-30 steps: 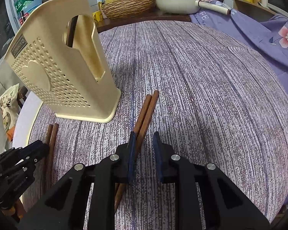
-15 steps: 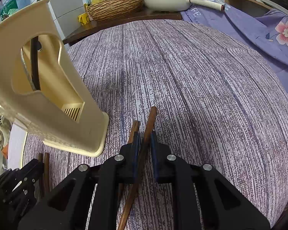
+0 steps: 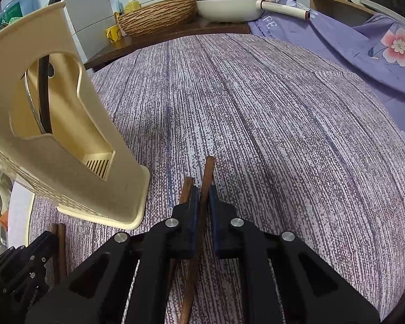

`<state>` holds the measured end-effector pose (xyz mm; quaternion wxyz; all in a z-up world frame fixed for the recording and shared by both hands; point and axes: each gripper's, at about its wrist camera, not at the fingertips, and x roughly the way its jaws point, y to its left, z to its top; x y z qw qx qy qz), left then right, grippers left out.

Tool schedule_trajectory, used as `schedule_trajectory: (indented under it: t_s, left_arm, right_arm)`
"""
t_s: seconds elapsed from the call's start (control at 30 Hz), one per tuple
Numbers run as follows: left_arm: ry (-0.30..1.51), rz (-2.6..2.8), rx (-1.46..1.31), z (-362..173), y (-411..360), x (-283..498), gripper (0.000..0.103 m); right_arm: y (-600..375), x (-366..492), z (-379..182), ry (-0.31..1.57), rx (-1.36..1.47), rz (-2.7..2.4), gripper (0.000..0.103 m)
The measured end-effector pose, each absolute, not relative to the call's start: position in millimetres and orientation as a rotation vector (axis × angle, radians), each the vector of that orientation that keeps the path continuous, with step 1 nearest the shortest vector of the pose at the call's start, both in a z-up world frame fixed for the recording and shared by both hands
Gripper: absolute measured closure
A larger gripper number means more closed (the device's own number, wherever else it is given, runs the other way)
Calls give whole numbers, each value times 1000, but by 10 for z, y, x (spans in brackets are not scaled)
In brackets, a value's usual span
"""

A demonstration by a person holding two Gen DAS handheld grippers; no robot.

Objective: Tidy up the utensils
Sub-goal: 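Grasp a brown chopstick with each tool and lift them, then carry the brown chopsticks over the holder and lower them in with both tools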

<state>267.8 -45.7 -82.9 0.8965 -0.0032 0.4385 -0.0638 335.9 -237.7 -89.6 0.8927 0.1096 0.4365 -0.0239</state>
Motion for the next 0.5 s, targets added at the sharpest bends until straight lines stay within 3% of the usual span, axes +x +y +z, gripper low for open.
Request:
schedule_trajectory:
  t_s: [0.5]
  left_arm:
    - [790, -217, -105, -330, -267, 2491, 95]
  right_arm:
    - [-2526, 2895, -382, 752, 374, 139, 95]
